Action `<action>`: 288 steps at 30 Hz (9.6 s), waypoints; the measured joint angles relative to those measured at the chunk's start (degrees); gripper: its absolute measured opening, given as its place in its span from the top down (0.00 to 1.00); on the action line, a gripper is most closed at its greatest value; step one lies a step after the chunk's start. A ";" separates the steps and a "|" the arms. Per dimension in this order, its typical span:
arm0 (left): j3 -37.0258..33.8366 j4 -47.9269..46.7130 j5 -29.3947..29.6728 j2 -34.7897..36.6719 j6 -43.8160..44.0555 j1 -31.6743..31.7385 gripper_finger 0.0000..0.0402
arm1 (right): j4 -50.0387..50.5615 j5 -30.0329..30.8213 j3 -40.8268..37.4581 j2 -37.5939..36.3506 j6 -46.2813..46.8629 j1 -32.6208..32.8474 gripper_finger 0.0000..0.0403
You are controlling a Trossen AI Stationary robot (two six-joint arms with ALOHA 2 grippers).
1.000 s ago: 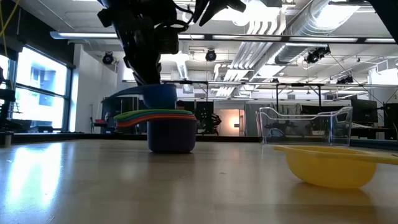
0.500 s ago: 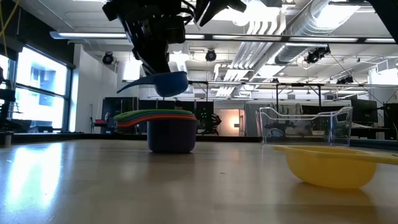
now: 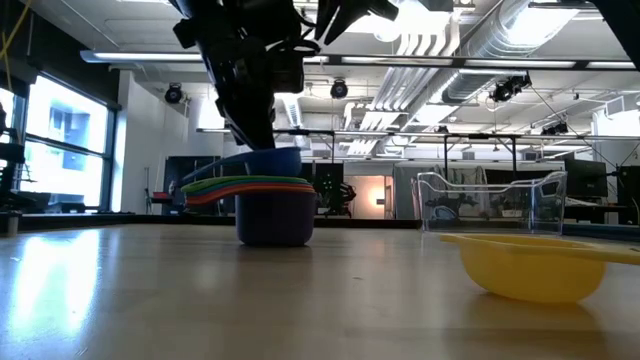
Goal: Nest measuring cups in basket
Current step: Stack the blue measuring cup on top of the green measuring cup, then stack the yellow measuring cup on top of the blue measuring cup
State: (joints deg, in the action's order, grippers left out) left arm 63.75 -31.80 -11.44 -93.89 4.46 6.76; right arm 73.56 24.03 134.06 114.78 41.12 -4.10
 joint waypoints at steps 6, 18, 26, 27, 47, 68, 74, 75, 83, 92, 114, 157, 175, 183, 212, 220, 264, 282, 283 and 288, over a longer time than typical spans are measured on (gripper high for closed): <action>0.00 0.03 0.02 0.00 0.01 0.00 0.99 | 0.10 -0.07 0.00 0.02 0.00 0.00 0.82; 0.00 -0.03 0.09 0.00 0.34 0.76 0.85 | 0.66 -0.17 0.00 0.02 0.00 0.00 0.82; -0.02 -2.13 0.02 3.41 0.89 0.85 0.84 | 4.10 -4.55 0.02 0.02 3.67 0.52 0.82; -0.02 -2.67 0.04 4.32 0.82 0.85 0.84 | 5.27 -5.02 0.02 0.02 4.45 0.92 0.82; -0.01 -10.54 0.06 24.01 -0.68 0.94 0.88 | 15.76 -11.85 0.13 4.44 24.90 19.67 0.82; 0.00 -11.86 -0.11 28.33 11.22 0.86 0.88 | 16.33 -18.62 0.02 10.78 27.35 30.45 0.79; 0.00 -12.08 -0.20 29.20 15.50 -1.35 0.88 | 16.46 -18.62 0.03 11.31 24.42 31.39 0.73; 0.00 -12.10 -0.17 29.35 16.24 -2.00 0.88 | 16.46 -18.62 0.02 11.56 23.87 31.59 0.73; -0.02 -12.16 -0.21 31.85 21.68 -8.40 0.88 | 16.45 -18.80 0.02 15.05 19.45 32.72 0.73; -0.02 -12.07 -0.04 35.40 26.58 -15.01 0.88 | 16.46 -21.77 0.02 21.80 10.53 32.64 0.73; -0.02 -11.90 0.24 36.59 29.56 -18.25 0.88 | 16.44 -26.29 0.02 29.71 0.84 30.20 0.73; -0.02 -12.20 0.20 36.59 24.54 -18.21 0.88 | 14.95 -34.16 -4.98 27.67 14.55 28.71 0.99; 0.00 -23.37 0.24 36.93 10.97 -18.23 0.88 | 4.21 -33.23 -4.98 21.61 38.67 23.77 1.00; -0.01 -24.23 0.29 36.94 2.47 -18.23 0.88 | -5.86 -30.51 -4.98 21.59 43.63 19.21 1.00; -0.01 -29.99 0.26 36.94 -14.25 -18.21 0.88 | 5.22 -24.45 0.70 20.70 46.92 8.39 1.00; -0.02 -31.35 0.26 36.92 -15.25 -18.20 0.88 | 4.56 -29.14 0.70 20.72 43.20 5.82 1.00; -0.01 -31.38 0.27 36.92 -15.11 -18.17 0.88 | 2.85 -31.17 0.46 21.89 42.88 6.03 0.82; -11.93 -15.60 0.32 38.73 -13.53 -16.82 0.88 | 1.17 -24.07 0.87 21.61 54.64 16.04 0.82; -13.00 -13.84 0.65 38.72 -13.97 -16.56 0.88 | 1.20 -23.65 0.86 21.77 54.65 16.22 0.82; -18.58 -6.40 3.90 38.73 -15.20 -15.23 0.88 | 1.05 -22.72 -0.88 21.79 56.45 16.26 0.82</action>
State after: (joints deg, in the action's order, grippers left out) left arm 45.16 -38.20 -7.55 -55.16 -10.75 -8.47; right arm 74.61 1.31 133.18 136.58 97.58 12.16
